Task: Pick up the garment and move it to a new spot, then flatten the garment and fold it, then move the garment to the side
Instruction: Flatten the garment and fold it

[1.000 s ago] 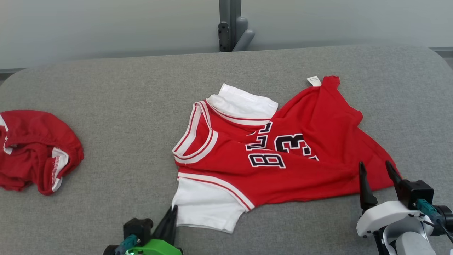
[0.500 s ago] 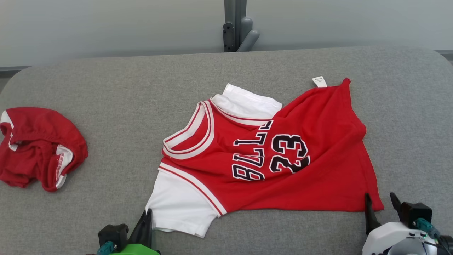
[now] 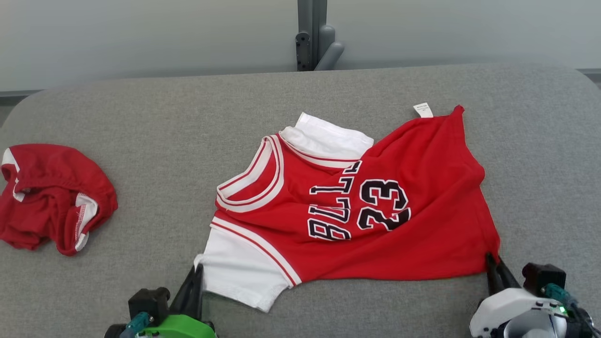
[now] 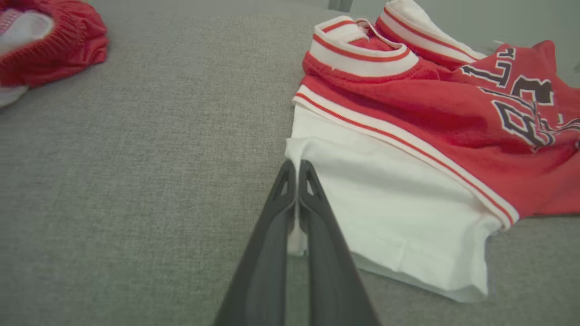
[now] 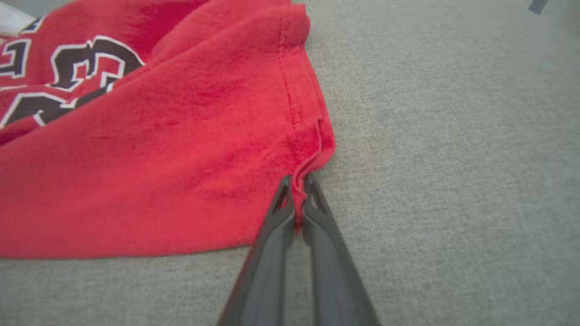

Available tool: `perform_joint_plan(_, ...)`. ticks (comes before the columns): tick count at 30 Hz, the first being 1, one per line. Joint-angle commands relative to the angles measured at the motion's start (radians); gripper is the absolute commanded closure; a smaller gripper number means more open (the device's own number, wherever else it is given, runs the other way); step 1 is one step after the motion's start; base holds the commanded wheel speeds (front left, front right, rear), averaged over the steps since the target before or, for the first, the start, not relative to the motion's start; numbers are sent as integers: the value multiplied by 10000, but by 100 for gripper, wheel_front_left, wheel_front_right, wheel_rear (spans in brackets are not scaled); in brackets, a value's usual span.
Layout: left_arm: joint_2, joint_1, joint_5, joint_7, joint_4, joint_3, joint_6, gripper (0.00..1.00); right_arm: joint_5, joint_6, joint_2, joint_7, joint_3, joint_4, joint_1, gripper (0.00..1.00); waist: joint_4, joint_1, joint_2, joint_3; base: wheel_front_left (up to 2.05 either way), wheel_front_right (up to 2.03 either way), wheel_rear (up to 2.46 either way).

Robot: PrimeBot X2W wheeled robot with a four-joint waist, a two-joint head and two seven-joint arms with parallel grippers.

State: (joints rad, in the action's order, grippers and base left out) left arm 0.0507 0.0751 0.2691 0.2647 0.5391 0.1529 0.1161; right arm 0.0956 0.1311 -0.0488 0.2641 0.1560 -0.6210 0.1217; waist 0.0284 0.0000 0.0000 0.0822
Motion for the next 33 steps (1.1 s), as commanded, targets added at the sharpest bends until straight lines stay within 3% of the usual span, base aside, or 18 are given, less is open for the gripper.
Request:
perform_joint_plan(1,20,68,54,-6,-168,-118,50,100,141,-5,-40,4,-52,231,161,100,-12,0,0,-124,0,0,0)
perform_joint_plan(8,171,855,4,-3,-2856,-817,132,100,1403,-5,-85,4,-427,2905,1218,100,-149,0,0,-710,0,0,0)
perform_joint_plan(12,863,2050,-235,-3,-4092,-925,147,100,1930,-5,-388,4,-594,4107,2507,100,-183,0,0,-967,0,0,0)
perform_joint_plan(17,2210,3984,-308,-522,-5277,-728,153,100,2908,-8,-925,4,-1018,5112,4170,100,-224,0,0,-1150,0,0,0)
perform_joint_plan(22,3087,5600,-110,-1469,-5878,-844,143,100,3498,-5,-1505,1,-1398,5060,5302,100,-208,0,0,-1046,0,0,0)
perform_joint_plan(27,3465,6266,100,-2357,-5407,-574,135,100,3637,-5,-1845,-449,-1927,4315,5872,100,-97,0,0,-467,0,0,0)
perform_joint_plan(33,3555,7373,382,-2656,-3887,21,136,100,3685,-4,-2124,-832,-2618,3165,7276,100,146,0,0,1586,0,0,0)
